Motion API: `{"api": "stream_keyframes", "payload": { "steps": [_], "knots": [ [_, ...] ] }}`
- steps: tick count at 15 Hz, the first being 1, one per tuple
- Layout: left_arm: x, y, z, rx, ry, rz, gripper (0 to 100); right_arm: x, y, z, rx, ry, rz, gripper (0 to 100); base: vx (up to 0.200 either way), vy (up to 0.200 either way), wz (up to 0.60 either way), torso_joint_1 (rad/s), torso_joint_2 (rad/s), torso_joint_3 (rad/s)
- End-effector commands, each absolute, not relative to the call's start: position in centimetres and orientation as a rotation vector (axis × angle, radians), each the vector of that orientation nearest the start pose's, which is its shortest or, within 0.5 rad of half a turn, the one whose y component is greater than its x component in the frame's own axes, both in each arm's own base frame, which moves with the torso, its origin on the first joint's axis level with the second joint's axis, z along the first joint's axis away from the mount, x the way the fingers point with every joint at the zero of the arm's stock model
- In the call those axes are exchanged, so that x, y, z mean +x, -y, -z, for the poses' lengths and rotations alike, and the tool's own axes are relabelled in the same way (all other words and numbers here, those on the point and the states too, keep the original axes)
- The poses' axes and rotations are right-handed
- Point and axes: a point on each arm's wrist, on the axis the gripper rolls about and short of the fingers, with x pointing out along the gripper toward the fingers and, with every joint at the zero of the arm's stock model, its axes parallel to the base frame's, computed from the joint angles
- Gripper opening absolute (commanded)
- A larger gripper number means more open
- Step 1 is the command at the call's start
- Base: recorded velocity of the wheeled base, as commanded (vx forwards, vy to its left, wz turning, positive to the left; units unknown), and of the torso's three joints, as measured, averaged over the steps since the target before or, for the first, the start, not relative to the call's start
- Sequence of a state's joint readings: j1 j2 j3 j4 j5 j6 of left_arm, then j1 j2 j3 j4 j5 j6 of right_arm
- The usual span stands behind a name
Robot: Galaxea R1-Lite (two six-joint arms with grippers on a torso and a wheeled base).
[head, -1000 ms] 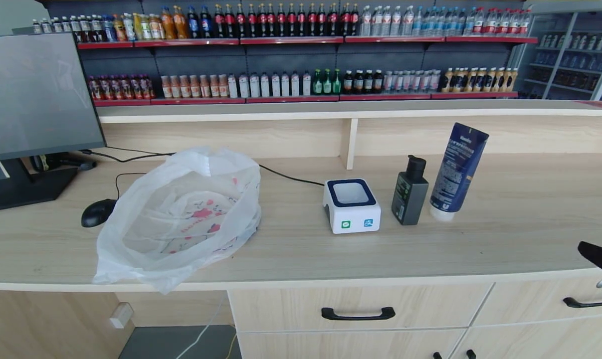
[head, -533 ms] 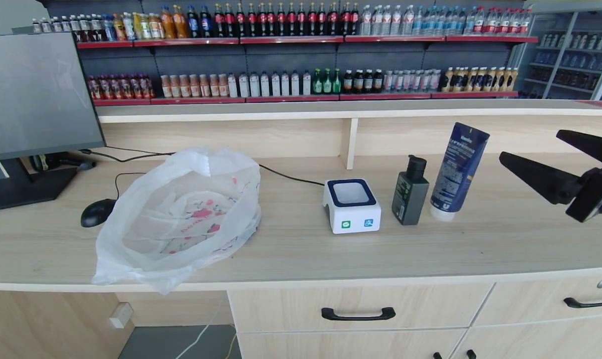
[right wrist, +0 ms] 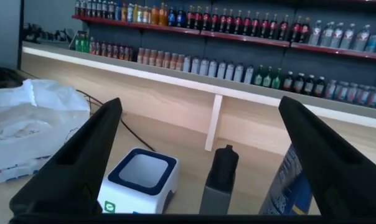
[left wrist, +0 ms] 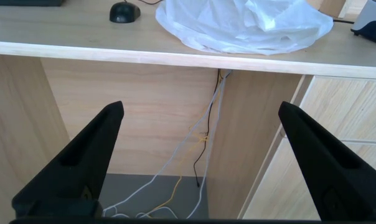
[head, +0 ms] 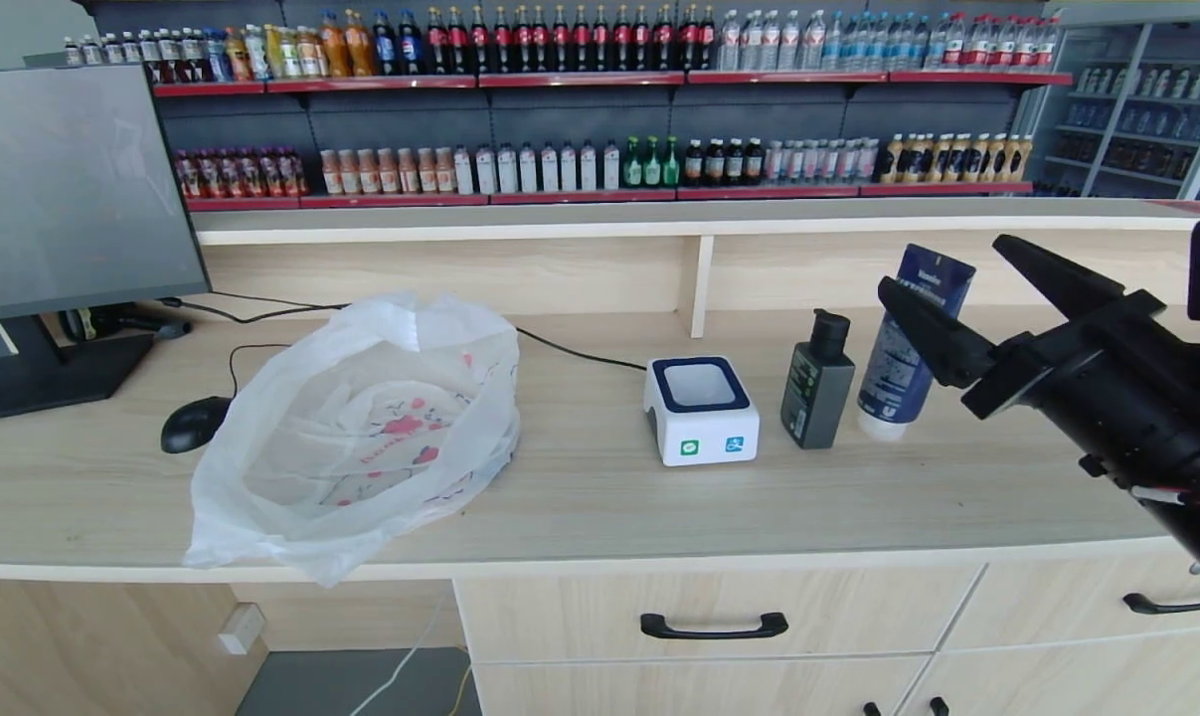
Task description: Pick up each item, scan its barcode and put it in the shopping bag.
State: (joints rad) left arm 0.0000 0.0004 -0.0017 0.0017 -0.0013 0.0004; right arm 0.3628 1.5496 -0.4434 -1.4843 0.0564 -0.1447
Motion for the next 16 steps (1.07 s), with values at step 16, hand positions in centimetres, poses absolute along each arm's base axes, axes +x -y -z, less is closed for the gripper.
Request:
{"api": "stream_keyframes", "payload": {
  "steps": [16],
  "knots": [
    [-2.3, 0.0, -7.6, 0.0, 0.0, 0.002, 100, 28.5, -6.9, -14.8, -0.015, 0.188, -0.252, 100, 0.0, 0.0, 0.0, 0.0, 0.0, 0.0]
  ]
}}
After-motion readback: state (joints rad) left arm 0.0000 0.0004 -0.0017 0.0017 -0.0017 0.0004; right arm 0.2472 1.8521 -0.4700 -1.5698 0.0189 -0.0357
